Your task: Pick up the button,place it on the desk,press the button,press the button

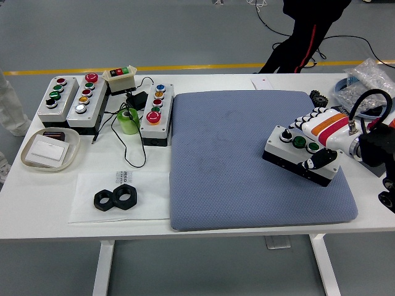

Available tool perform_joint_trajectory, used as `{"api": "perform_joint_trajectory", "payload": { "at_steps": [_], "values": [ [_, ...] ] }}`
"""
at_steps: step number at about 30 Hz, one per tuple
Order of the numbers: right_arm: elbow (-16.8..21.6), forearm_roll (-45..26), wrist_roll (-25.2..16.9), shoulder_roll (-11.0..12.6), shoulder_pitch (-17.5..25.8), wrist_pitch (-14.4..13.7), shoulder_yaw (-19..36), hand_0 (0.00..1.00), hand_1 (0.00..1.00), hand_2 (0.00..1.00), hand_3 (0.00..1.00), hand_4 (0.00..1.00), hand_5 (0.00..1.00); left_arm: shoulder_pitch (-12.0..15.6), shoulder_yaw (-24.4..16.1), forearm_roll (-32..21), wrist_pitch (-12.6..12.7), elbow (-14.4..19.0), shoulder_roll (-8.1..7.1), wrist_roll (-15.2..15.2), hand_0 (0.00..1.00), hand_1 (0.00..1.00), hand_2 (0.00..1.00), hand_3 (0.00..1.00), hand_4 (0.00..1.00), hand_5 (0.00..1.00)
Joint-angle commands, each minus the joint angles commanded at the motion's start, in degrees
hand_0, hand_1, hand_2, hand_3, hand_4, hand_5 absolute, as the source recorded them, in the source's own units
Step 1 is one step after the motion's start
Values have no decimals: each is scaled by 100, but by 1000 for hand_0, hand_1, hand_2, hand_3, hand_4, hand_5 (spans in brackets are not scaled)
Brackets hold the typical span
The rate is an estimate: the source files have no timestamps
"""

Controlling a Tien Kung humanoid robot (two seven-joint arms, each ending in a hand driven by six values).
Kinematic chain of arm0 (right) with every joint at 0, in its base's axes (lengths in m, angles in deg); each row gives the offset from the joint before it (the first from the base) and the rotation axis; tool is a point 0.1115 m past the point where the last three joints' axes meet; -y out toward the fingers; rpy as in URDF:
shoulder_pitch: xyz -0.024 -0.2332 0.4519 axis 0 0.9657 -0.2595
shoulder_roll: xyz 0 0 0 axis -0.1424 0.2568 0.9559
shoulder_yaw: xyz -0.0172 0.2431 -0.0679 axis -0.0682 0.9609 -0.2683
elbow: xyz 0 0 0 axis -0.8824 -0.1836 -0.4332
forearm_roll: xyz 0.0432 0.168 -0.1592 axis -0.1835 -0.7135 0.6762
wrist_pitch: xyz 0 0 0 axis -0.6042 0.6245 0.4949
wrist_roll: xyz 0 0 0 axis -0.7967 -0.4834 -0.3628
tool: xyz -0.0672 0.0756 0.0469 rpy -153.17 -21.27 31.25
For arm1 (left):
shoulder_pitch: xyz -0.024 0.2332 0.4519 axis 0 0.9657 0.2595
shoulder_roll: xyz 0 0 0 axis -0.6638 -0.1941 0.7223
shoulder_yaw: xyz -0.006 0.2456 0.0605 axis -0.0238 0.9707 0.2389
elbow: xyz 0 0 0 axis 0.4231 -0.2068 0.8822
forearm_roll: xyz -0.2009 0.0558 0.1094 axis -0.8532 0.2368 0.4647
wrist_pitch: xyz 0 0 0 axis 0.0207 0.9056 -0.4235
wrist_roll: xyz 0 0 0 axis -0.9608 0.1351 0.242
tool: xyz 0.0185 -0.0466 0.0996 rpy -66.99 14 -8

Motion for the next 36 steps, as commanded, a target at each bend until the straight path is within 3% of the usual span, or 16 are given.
{"api": "perform_joint_trajectory", "payload": {
  "at_steps": [13,36],
  "values": [
    [-367,0,197,-240,-7,50,70,961,906,943,953,903,536,4,131,-129,2,0,-12,23,740,915,983,939,611,998],
    [-649,0,200,-490,59,77,148,956,903,942,935,913,499,-27,313,-285,5,0,-20,64,740,915,983,941,611,998]
  ]
}}
